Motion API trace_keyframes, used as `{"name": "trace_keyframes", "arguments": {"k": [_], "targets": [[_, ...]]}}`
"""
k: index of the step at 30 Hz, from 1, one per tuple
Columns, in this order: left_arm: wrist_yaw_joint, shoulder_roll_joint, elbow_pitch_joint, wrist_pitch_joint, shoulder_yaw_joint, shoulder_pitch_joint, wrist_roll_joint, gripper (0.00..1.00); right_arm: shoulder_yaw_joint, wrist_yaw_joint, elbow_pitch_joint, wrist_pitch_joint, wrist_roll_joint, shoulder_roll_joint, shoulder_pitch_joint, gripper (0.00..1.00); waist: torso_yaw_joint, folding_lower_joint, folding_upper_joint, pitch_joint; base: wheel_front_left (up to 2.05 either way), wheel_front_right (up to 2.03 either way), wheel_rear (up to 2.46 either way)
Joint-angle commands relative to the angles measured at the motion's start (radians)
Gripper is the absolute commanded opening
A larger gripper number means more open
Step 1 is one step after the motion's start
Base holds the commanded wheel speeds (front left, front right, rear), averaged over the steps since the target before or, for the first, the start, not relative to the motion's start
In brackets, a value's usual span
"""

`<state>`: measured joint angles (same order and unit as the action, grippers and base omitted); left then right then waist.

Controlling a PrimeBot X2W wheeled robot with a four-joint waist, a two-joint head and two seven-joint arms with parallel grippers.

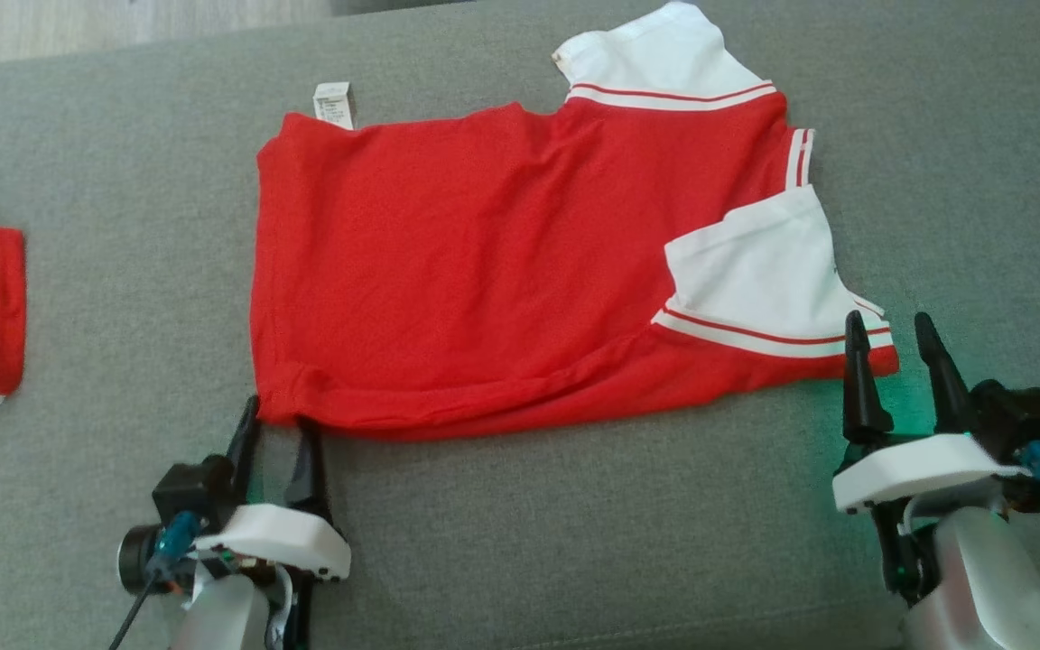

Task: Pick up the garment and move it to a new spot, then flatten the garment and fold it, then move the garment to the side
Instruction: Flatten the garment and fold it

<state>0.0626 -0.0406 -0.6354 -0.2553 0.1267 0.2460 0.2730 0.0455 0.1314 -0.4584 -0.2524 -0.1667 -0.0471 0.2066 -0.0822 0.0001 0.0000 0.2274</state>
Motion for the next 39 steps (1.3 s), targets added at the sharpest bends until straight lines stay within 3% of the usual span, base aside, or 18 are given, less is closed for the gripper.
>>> {"name": "trace_keyframes", "arguments": {"k": [1, 2, 5, 16, 17, 18, 19, 23, 33, 39], "targets": [[0.003, -0.010, 0.010, -0.006, -0.032, 0.033, 0.003, 0.73, -0.014, -0.001, 0.022, -0.009, 0.006, -0.003, 0.037, 1.00, -0.004, -0.0001, 0.0000, 0.007, 0.00, 0.00, 0.00], [0.007, -0.010, -0.007, -0.006, -0.029, 0.040, 0.003, 0.51, -0.006, -0.001, 0.015, -0.009, 0.011, -0.003, 0.041, 1.00, -0.005, -0.0001, 0.0000, 0.010, 0.00, 0.00, 0.00], [0.015, -0.010, -0.054, -0.006, -0.017, 0.062, 0.006, 0.00, 0.013, -0.001, -0.019, -0.009, 0.031, -0.003, 0.052, 1.00, -0.006, -0.0001, 0.0000, 0.020, 0.00, 0.00, 0.00], [0.036, -0.010, -0.108, -0.006, 0.024, 0.088, 0.034, 0.00, 0.039, -0.001, -0.216, -0.009, 0.054, -0.003, 0.102, 1.00, 0.012, -0.0001, 0.0000, 0.040, 0.00, 0.00, 0.00], [0.037, -0.010, -0.108, -0.006, 0.027, 0.089, 0.036, 0.00, 0.028, -0.001, -0.240, -0.009, 0.043, -0.003, 0.108, 0.86, 0.015, -0.0001, 0.0000, 0.040, 0.00, 0.00, 0.00], [0.038, -0.010, -0.109, -0.006, 0.031, 0.090, 0.038, 0.00, 0.014, -0.001, -0.263, -0.009, 0.030, -0.003, 0.114, 0.24, 0.018, -0.0001, 0.0000, 0.040, 0.00, 0.00, 0.00], [0.039, -0.010, -0.109, -0.006, 0.034, 0.090, 0.040, 0.00, 0.002, -0.001, -0.281, -0.009, 0.009, -0.003, 0.121, 0.00, 0.020, -0.0001, 0.0000, 0.039, 0.00, 0.00, 0.00], [0.048, -0.010, -0.088, -0.006, 0.049, 0.081, 0.065, 0.00, -0.023, -0.001, -0.284, -0.009, -0.057, -0.003, 0.133, 0.00, 0.026, -0.0001, 0.0000, 0.032, 0.00, 0.00, 0.00], [0.062, -0.010, 0.078, -0.006, 0.009, 0.111, 0.113, 0.00, -0.004, -0.001, -0.150, -0.009, -0.184, -0.003, 0.181, 0.00, 0.041, -0.0001, 0.0000, -0.047, 0.00, 0.00, 0.00], [0.063, -0.010, 0.025, -0.006, -0.019, 0.113, 0.156, 0.00, 0.036, -0.001, -0.200, -0.009, -0.173, -0.004, 0.206, 0.00, 0.041, -0.0001, 0.0000, -0.124, 0.00, 0.00, 0.00]]}}
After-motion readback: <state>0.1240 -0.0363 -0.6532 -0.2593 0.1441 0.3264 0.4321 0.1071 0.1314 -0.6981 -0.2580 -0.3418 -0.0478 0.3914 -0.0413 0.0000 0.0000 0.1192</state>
